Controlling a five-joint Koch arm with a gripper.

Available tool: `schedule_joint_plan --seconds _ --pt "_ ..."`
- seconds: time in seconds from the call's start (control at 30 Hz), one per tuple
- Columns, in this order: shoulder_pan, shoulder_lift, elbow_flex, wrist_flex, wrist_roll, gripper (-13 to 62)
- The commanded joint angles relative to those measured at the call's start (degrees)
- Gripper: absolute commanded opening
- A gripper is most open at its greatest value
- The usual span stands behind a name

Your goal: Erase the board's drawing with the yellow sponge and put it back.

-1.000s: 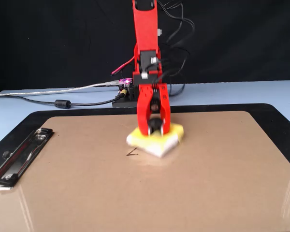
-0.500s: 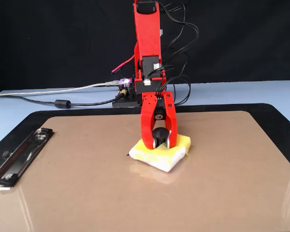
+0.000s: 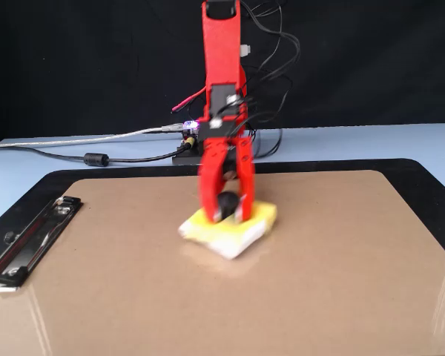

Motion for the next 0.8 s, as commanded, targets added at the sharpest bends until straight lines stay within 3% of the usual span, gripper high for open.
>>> schedule_joint_plan --seconds 0.0,0.27,0.33,0.6,0.7,0.77 --pt "1.32 -1.49 -0.09 -0.70 0.35 -8.2" --pt "1.14 23.03 28.83 -4.48 0.53 -8.3" --pt "1.05 25.49 28.74 -4.31 0.53 -8.3" --pt "1.93 -2.29 -0.44 -3.78 0.44 -8.3" --pt "5.36 -1.05 1.05 -3.87 0.44 -8.3" --pt "6.59 5.98 9.23 -5.01 0.44 -8.3"
